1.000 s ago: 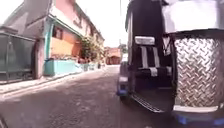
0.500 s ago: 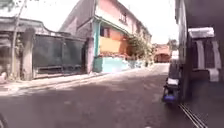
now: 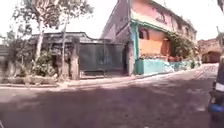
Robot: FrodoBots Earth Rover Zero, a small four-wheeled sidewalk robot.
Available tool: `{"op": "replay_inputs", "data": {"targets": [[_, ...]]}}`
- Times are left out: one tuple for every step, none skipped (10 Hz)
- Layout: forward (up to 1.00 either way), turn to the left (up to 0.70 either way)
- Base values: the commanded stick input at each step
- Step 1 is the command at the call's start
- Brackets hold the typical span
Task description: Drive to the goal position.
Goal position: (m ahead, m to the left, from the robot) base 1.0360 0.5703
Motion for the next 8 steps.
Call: {"op": "replay_inputs", "data": {"targets": [[0.43,0.01],[0.59,0.01],[0.70,0.00],[0.70,-0.04],[0.70,-0.07],[0.70,-0.10],[0.70,-0.14],[0.70,-0.18]]}}
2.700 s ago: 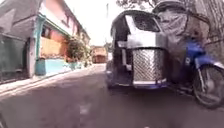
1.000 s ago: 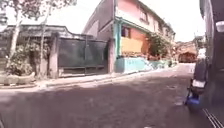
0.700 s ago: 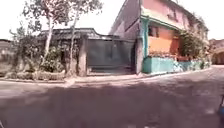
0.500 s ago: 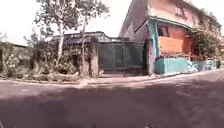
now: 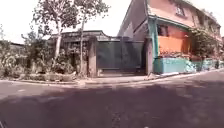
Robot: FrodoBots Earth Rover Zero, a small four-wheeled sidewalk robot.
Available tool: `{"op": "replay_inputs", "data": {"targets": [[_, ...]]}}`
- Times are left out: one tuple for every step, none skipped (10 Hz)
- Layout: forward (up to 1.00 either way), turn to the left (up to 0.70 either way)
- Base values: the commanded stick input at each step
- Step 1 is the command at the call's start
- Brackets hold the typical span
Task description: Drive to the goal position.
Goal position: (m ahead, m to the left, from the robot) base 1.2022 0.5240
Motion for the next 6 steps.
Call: {"op": "replay_inputs", "data": {"targets": [[0.70,-0.24],[0.70,-0.29],[0.70,-0.34],[0.70,-0.34],[0.70,-0.34],[0.70,-0.34]]}}
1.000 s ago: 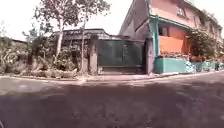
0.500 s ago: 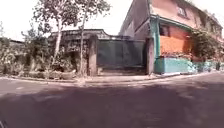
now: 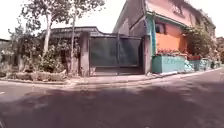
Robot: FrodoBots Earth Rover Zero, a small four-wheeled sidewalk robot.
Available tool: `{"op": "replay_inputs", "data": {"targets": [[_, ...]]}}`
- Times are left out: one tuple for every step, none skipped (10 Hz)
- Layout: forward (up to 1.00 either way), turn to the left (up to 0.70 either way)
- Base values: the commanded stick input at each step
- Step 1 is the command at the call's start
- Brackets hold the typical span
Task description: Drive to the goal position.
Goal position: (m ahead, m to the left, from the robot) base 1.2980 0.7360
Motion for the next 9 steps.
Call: {"op": "replay_inputs", "data": {"targets": [[0.70,-0.34],[0.70,-0.34],[0.70,-0.34],[0.70,-0.34],[0.70,-0.34],[0.70,-0.34],[0.70,-0.34],[0.70,-0.34],[0.70,-0.34]]}}
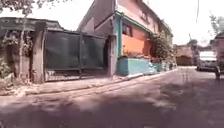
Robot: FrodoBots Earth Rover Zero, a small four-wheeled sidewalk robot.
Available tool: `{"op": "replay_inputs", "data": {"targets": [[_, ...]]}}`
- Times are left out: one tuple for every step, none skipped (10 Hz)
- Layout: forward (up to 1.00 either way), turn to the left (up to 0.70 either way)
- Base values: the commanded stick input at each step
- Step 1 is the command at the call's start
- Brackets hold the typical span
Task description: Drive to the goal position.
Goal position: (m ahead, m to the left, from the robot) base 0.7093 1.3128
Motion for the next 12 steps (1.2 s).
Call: {"op": "replay_inputs", "data": {"targets": [[0.70,-0.34],[0.70,-0.34],[0.70,-0.34],[0.70,-0.34],[0.70,-0.34],[0.70,-0.34],[0.70,-0.34],[0.70,-0.23],[0.70,0.01],[0.70,0.01],[0.70,0.01],[0.70,0.01]]}}
